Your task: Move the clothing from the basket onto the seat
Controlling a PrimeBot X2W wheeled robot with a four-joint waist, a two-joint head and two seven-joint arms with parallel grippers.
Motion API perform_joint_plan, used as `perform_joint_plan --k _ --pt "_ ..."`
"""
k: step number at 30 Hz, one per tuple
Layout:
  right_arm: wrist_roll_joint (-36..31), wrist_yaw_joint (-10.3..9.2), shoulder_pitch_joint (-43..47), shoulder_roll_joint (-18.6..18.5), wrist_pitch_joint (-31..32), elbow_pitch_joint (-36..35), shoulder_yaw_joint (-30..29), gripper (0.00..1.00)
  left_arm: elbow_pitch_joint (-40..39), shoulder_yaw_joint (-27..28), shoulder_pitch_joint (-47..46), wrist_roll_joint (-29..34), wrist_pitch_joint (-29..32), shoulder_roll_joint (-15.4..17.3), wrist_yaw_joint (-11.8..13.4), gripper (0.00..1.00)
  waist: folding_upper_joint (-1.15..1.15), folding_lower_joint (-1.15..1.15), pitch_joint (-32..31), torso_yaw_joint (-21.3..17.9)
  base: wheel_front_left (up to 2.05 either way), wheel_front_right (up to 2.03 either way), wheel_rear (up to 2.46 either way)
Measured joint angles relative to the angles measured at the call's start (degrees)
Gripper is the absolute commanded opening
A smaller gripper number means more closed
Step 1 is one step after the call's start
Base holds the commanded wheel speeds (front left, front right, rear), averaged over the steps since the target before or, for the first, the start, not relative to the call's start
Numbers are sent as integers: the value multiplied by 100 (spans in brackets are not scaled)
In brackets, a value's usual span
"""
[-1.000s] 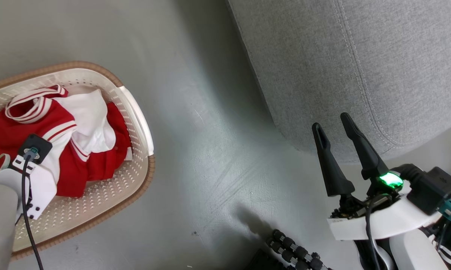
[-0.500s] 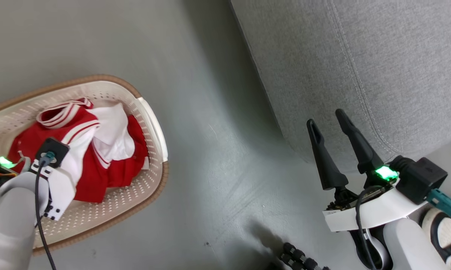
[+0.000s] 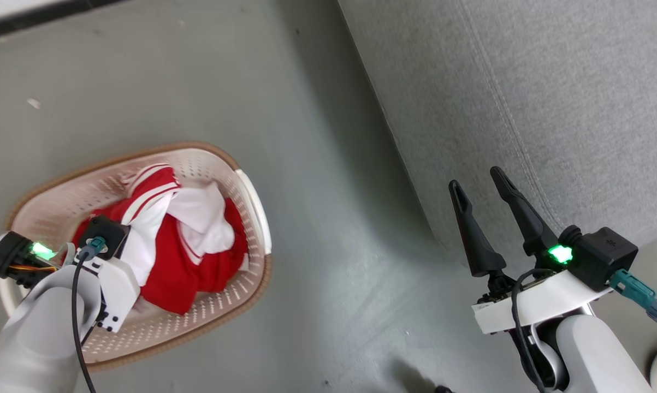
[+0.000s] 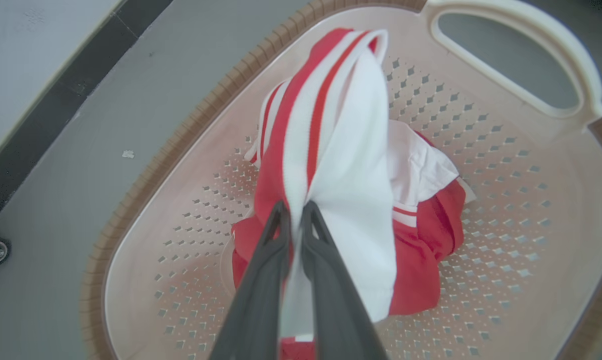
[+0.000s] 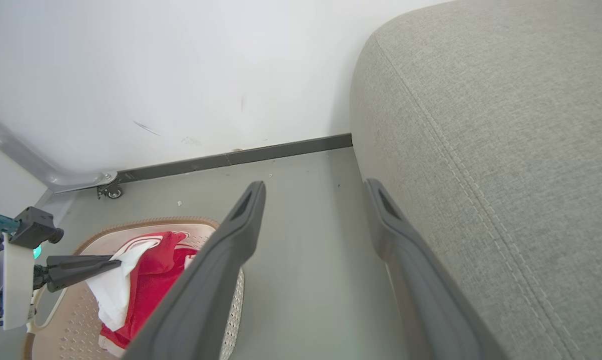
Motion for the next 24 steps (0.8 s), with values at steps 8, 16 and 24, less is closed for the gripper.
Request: perform_joint_plan --k 8,16,24 --pt "-65 0 2 -10 0 222 -79 100 -151 83 249 -168 -92 -196 7 0 0 0 -518 210 0 0 0" --pt "-101 0 35 -16 0 488 -182 100 -588 202 492 -369 -101 -378 14 0 0 0 -1049 410 0 0 0" --pt "-125 0 86 -21 0 657 -294 100 -1477 282 698 -505 -101 -487 14 0 0 -1 -1510 575 0 0 0"
